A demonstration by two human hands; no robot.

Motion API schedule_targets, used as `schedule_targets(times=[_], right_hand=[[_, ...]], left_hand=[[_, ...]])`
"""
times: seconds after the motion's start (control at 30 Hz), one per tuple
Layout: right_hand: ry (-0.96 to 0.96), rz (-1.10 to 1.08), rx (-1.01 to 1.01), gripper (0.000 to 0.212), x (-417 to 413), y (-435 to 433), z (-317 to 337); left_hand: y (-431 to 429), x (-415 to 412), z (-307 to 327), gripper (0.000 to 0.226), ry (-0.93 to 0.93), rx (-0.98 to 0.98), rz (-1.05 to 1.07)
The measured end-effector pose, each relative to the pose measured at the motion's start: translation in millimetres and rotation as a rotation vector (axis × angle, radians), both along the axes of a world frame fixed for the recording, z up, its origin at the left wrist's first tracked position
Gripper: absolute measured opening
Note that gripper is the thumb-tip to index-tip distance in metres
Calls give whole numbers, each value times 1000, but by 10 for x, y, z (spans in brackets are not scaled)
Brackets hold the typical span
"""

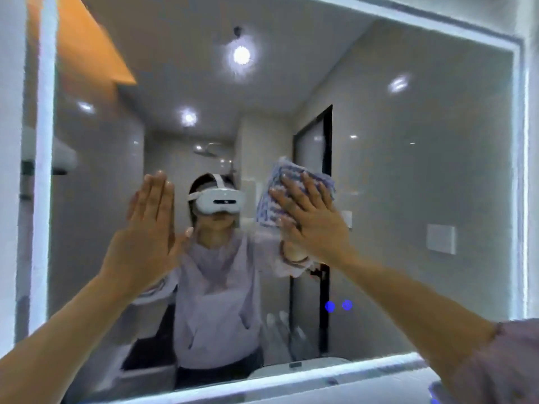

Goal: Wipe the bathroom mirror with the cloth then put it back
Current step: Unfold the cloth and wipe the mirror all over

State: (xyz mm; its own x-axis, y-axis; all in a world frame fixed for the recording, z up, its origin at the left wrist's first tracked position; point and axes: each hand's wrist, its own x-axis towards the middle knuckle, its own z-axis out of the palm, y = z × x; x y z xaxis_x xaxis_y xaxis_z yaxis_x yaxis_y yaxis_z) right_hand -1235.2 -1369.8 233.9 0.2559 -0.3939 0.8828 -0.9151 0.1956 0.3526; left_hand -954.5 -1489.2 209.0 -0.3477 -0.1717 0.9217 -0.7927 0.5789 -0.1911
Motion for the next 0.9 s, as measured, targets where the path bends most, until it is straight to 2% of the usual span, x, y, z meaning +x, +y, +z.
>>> schedule_targets(times=[0.1,0.2,0.4,0.5,0.53,0.63,0.7,0.83,0.9], right_hand=[[-296,-43,-92,56,5,-24,242],[-393,-55,-108,55,214,-146,90],[112,-19,178,55,415,-70,-936],[201,-36,246,53,256,-26,-806],[151,-45,220,53,206,-37,-688],[-191,-75,24,55,68,-52,-211],[-335,-52,-69,55,36,-43,55],[-488,40,-170,56,275,-136,79],[-384,-16,-127,56,457,-226,-238]], left_hand=[[2,18,7,82,-16,-6,12],[-8,15,-12,81,-16,-26,17],[-40,0,-19,80,0,-35,-13],[-55,10,-18,81,-16,-35,-10],[-57,9,-16,80,-16,-39,-13],[-62,12,-21,80,-13,-47,-22],[-66,13,-18,79,-16,-52,-21],[-56,-2,-24,79,0,-50,-40],[-44,-1,-28,80,8,-31,-48]])
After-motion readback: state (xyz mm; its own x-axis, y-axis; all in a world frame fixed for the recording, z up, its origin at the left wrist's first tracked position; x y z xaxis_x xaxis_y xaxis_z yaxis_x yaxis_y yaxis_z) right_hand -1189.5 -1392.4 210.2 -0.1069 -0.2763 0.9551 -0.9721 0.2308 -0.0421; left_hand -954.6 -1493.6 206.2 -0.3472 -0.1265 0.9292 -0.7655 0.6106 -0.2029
